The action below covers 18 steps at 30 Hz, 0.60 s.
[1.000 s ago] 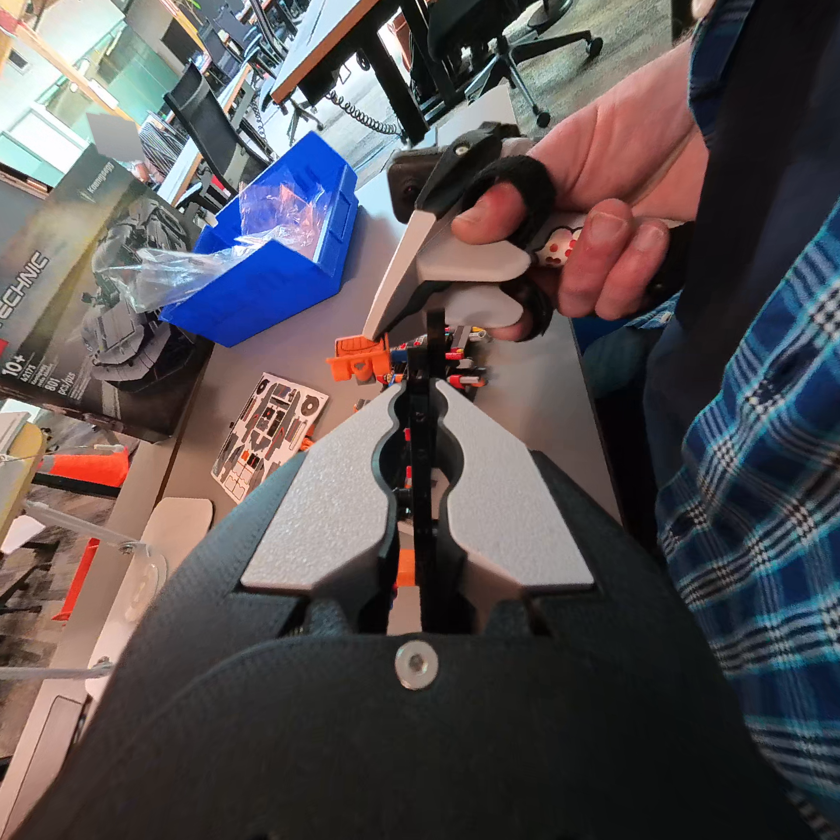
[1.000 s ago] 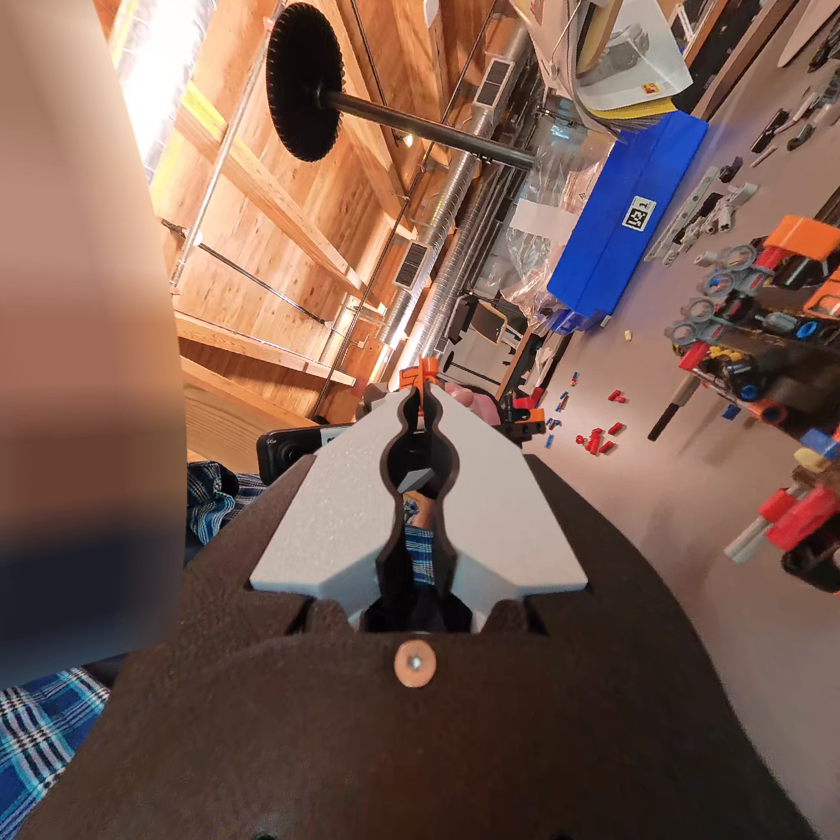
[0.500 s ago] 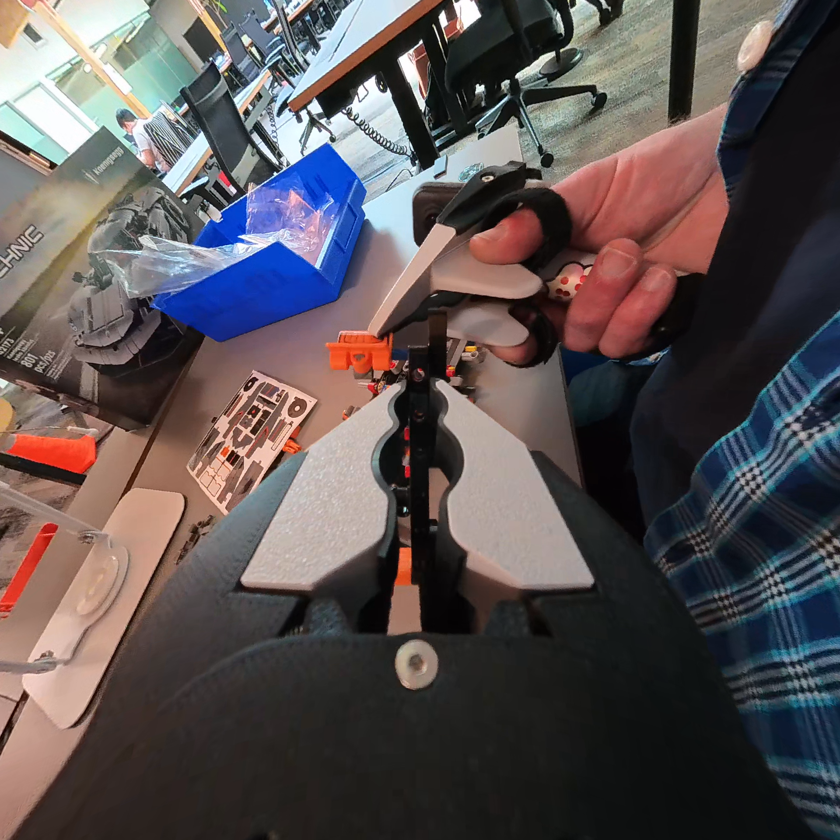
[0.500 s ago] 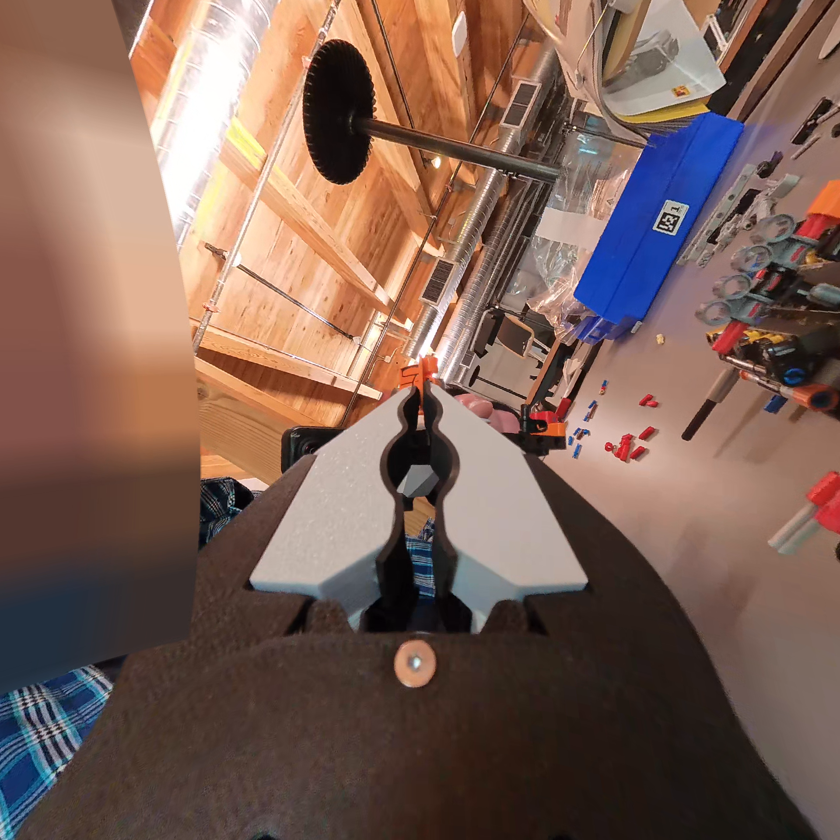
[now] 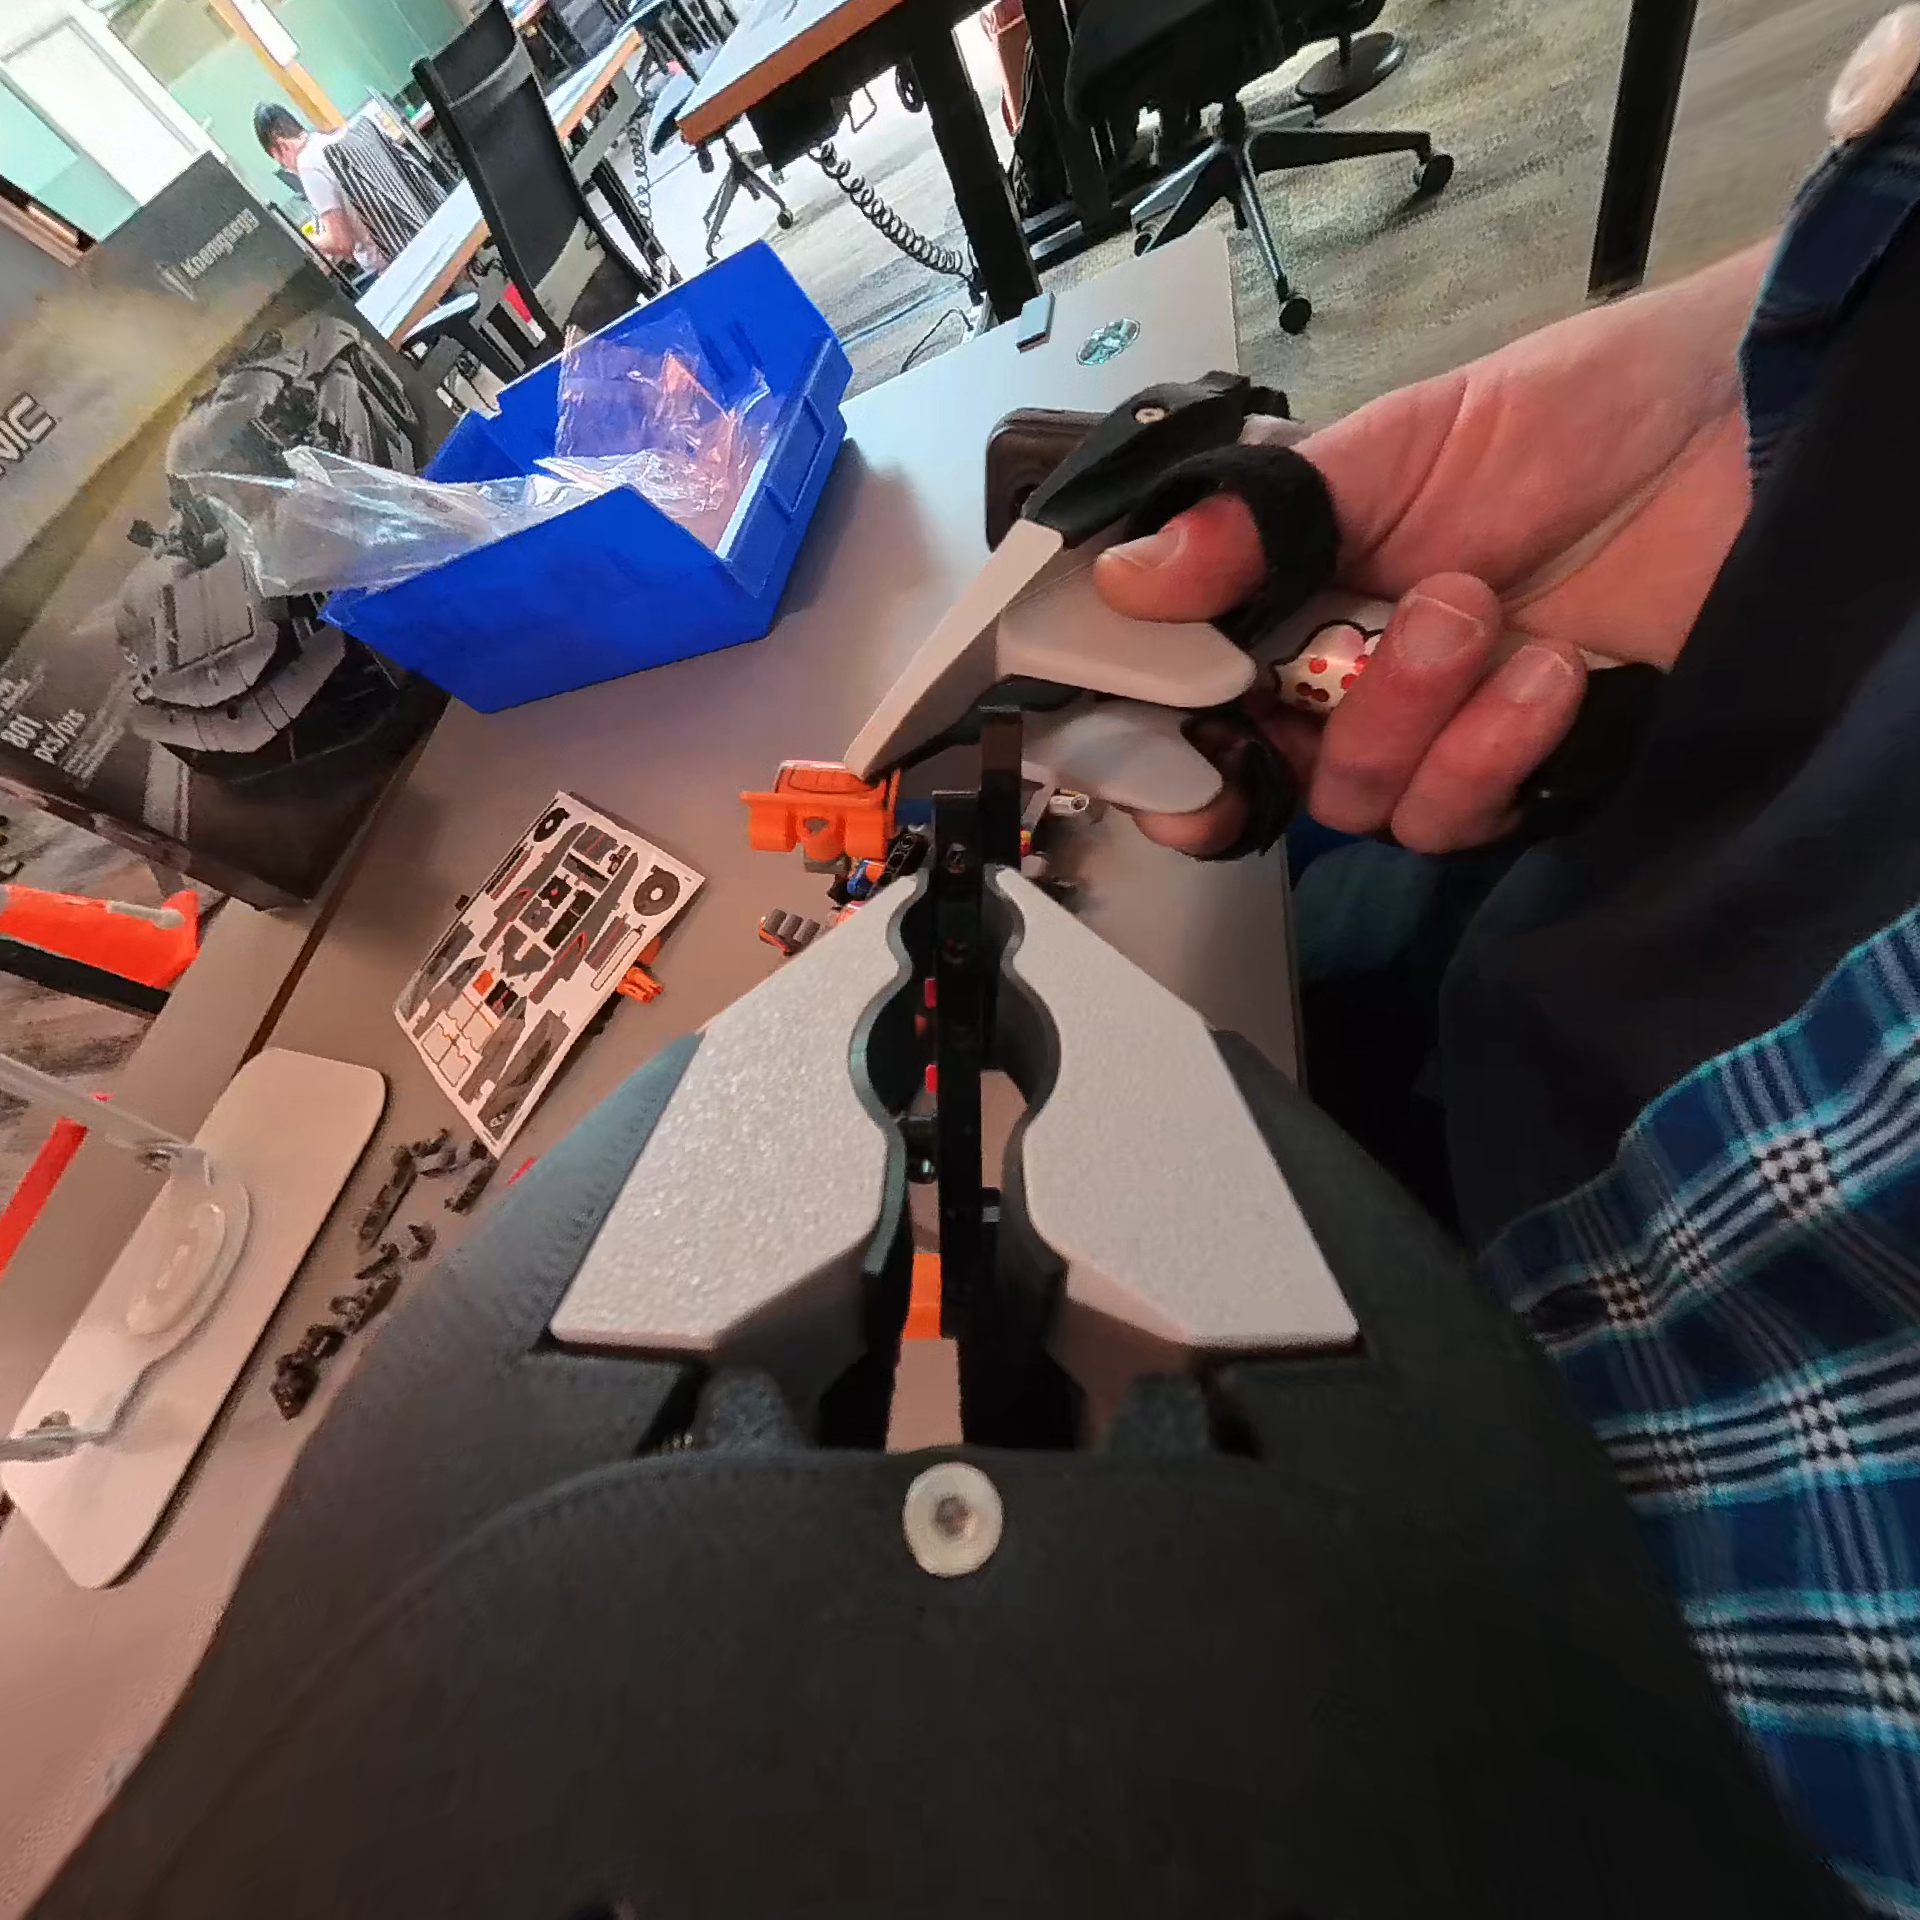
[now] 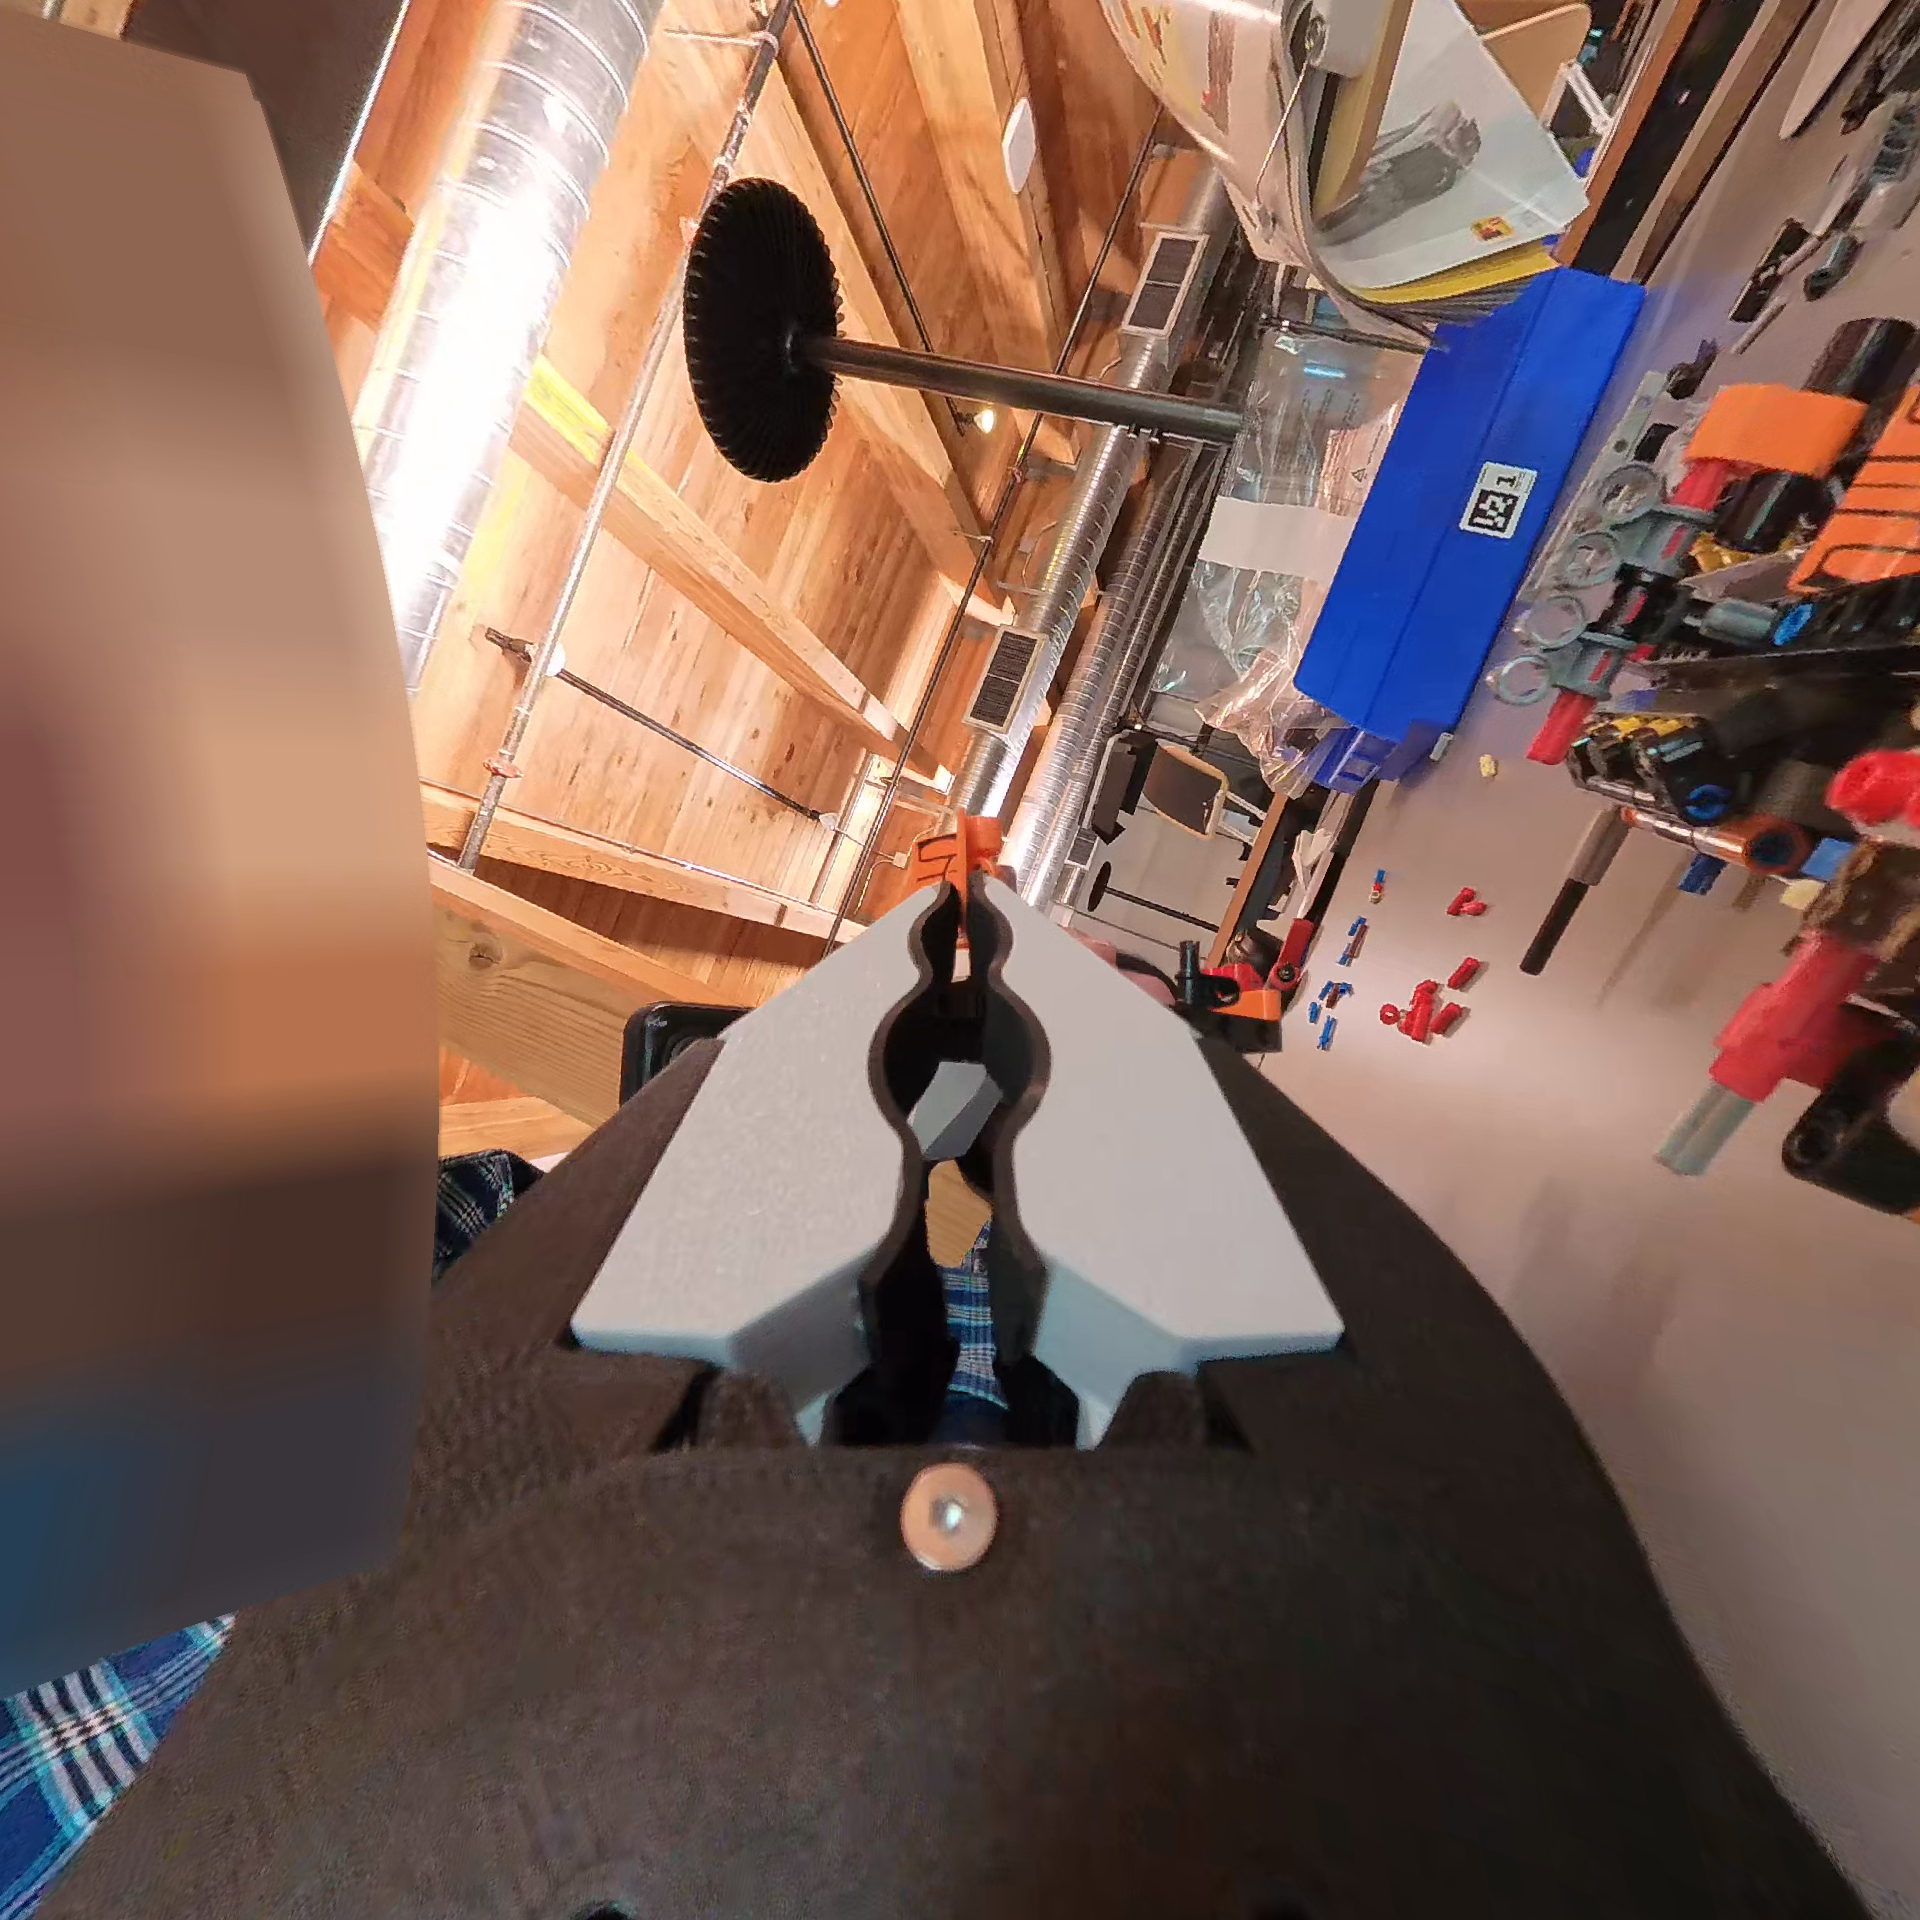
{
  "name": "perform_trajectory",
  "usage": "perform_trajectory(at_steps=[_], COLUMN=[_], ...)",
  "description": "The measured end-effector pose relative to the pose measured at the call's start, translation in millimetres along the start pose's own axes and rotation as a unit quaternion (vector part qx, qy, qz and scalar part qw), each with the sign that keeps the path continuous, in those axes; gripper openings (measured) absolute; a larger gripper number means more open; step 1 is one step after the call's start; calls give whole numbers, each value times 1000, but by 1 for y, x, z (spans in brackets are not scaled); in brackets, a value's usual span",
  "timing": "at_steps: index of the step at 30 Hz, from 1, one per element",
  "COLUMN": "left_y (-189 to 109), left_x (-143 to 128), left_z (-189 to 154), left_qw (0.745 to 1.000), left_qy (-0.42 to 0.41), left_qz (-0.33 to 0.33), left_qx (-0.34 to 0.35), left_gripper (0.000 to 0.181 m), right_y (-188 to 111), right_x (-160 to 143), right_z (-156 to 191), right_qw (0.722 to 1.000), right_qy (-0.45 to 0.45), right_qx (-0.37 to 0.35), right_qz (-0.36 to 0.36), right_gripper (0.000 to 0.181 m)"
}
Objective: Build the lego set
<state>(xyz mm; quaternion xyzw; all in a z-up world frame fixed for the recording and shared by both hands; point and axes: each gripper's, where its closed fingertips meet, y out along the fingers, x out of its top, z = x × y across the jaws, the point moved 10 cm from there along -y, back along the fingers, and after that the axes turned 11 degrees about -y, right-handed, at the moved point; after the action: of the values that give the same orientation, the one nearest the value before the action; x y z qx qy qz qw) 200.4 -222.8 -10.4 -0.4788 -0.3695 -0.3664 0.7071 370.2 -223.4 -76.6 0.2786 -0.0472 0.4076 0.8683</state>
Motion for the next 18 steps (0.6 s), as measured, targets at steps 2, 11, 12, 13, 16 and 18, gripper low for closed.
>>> perform_trajectory(at_steps=[2, 11, 12, 13, 16, 18], left_y=[2, 2, 2, 2, 2, 3], left_x=[-1, -3, -3, -4, -6, -7], left_z=[-1, -1, -1, -1, -2, -2], left_qw=[1000, 999, 999, 999, 999, 998], left_qy=[-15, -41, -39, -37, -36, -31], left_qz=[2, 19, 23, 28, 39, 46], left_qx=[3, 2, 3, 4, 5, 7], left_gripper=[7, 7, 7, 7, 7, 8], right_y=[-1, -4, -4, -4, -4, -4], right_x=[0, -1, -1, -1, -2, -3], right_z=[-1, -7, -7, -8, -11, -11], right_qw=[1000, 999, 999, 999, 999, 998], right_qy=[3, 27, 30, 35, 43, 45], right_qx=[-5, -21, -25, -27, -32, -33], right_qz=[-3, -3, -3, -2, 1, 3], right_gripper=[0, 0, 0, 0, 0, 0])
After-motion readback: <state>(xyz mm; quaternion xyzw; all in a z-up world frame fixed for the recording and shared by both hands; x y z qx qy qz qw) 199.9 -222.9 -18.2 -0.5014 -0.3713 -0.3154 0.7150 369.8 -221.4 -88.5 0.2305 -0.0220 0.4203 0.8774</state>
